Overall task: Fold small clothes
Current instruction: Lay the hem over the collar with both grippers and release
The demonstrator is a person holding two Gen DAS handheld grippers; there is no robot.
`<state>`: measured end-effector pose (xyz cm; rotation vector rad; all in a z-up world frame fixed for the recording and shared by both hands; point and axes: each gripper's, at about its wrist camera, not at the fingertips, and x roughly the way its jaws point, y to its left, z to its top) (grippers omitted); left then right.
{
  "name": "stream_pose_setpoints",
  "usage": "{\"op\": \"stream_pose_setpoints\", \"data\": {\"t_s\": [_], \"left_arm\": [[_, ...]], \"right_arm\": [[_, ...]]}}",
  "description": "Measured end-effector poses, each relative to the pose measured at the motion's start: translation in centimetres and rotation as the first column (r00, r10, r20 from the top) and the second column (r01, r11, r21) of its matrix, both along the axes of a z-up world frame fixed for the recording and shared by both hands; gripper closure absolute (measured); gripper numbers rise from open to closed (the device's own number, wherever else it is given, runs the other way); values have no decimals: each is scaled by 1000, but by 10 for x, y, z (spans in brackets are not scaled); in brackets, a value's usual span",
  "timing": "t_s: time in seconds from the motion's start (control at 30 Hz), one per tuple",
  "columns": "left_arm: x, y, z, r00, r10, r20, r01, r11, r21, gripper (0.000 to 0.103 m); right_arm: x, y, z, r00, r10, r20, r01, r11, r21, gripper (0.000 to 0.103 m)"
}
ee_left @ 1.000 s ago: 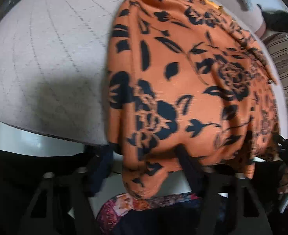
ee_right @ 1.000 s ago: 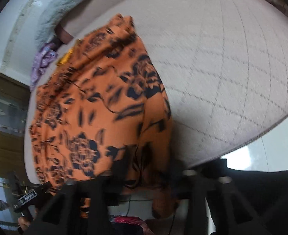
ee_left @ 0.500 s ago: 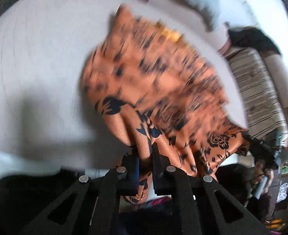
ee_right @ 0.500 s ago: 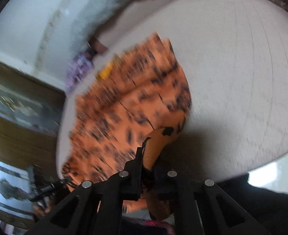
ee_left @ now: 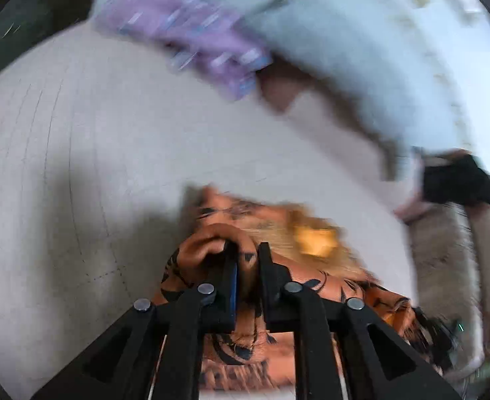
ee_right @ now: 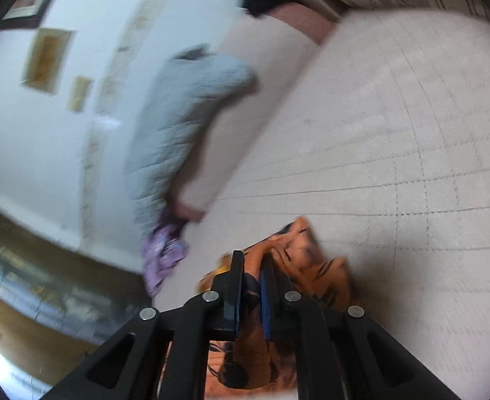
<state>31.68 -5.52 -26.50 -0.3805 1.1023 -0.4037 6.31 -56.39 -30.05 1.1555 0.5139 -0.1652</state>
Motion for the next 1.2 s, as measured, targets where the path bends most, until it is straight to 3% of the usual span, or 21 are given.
{"op": "stream_pose_setpoints", "data": {"t_s": [0.07,0.13,0.23,0.27,0.3,0.33,0.37,0.4,0.53,0.63,0.67,0.7,0.8,0.87,0.93,1.0,1.1,1.2], "left_arm": [[8,-8,-39,997,24,-78,-18,997,71,89],[11,-4,-48,991,53,-123,-47,998,50,87],[11,10,-20,998,45,-34,-46,999,-29,84],[8,18,-13,998,65,3,-65,996,-54,83],[4,26,-8,995,98,30,-95,993,-67,75],[-2,30,-3,990,129,55,-125,990,-59,61],[-8,36,-1,983,160,89,-157,987,-39,56],[-14,39,1,977,175,121,-176,984,-9,55],[-29,43,2,982,134,134,-145,986,83,55],[-35,31,-11,991,101,91,-119,964,236,55],[-39,30,-19,995,81,62,-95,955,280,55],[-40,29,-26,997,67,40,-76,949,307,55],[-46,26,-46,999,27,-32,-14,929,370,60],[-46,22,-53,999,-3,-50,22,925,379,65],[-42,15,-56,999,-17,-43,32,918,395,67],[-28,6,-57,999,-23,-34,33,936,351,69],[-4,-4,-56,1000,-19,2,18,956,291,69],[18,-2,-62,999,32,0,-31,989,143,69]], "right_arm": [[21,0,-33,995,3,-96,0,999,32,90],[40,-4,-52,973,22,-230,-13,999,43,89],[42,-7,-37,988,21,-154,-17,1000,26,80],[38,-6,-29,994,11,-111,-9,1000,14,69],[34,-5,-23,997,-1,-76,1,1000,3,40],[26,-2,-14,999,-33,-39,32,999,-22,23],[18,1,-6,997,-76,-5,75,996,-54,13],[9,6,1,994,-106,29,108,989,-96,14],[-3,22,5,999,-46,-4,45,990,-133,21],[-6,36,6,997,35,-66,-47,981,-189,48],[-3,41,6,994,66,-86,-82,974,-211,64],[-10,48,3,989,98,-107,-120,966,-229,69],[0,67,-10,955,221,-198,-266,933,-242,69],[10,77,-26,917,266,-297,-339,912,-232,68],[16,75,-36,908,260,-330,-341,914,-219,72],[17,62,-37,929,233,-286,-291,940,-177,72],[27,45,-35,950,194,-244,-245,949,-199,72],[44,23,-41,973,155,-171,-183,970,-160,71]]}}
